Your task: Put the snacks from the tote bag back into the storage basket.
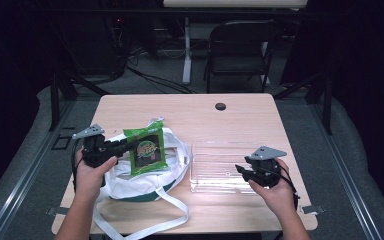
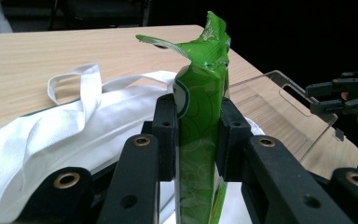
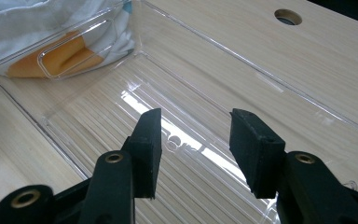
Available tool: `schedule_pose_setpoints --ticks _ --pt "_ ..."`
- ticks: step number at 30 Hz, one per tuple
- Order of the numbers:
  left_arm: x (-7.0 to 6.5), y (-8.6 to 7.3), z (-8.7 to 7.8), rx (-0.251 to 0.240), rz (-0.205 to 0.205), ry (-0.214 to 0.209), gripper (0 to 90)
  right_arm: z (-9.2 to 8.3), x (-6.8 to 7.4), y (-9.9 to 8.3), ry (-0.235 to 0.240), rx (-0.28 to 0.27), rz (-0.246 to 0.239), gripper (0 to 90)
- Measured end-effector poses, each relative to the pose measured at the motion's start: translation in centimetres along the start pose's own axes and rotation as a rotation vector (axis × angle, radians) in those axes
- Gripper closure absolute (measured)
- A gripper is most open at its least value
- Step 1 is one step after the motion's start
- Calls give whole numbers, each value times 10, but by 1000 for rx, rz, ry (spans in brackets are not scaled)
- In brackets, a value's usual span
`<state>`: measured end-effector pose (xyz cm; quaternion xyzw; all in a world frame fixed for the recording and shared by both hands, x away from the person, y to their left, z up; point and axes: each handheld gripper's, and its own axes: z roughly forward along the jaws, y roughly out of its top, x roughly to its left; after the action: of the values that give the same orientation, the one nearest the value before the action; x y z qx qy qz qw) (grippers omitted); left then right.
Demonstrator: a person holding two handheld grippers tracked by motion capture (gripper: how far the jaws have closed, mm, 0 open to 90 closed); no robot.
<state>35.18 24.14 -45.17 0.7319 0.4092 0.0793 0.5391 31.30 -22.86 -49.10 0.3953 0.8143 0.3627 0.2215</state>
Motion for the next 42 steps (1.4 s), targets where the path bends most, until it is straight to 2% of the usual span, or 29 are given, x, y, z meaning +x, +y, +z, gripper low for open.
schedule_pose_setpoints --ticks 3,8,10,14,18,22,23,30,35,42 --pt "-4 1 0 -5 12 -4 729 2 1 4 24 13 -5 537" --pt "-10 2 2 -18 23 -13 730 2 3 15 37 18 -21 565" --pt "-14 3 4 -16 32 -21 730 3 5 23 44 50 -59 588" --pt "-19 4 7 -16 46 -31 730 3 6 35 57 70 -126 598" --pt "-22 4 7 -14 54 -36 730 2 5 45 66 94 -160 599" --pt "-24 4 8 -20 57 -44 731 1 4 52 79 104 -178 599" --pt "-25 5 7 -17 58 -48 731 0 4 56 97 106 -184 599" --pt "-30 6 7 -29 69 -57 731 -4 5 69 114 110 -214 599" --pt "-33 7 8 -32 75 -69 731 -8 8 83 162 109 -241 599" --pt "-35 7 8 -38 81 -76 731 -11 11 97 190 118 -273 592"
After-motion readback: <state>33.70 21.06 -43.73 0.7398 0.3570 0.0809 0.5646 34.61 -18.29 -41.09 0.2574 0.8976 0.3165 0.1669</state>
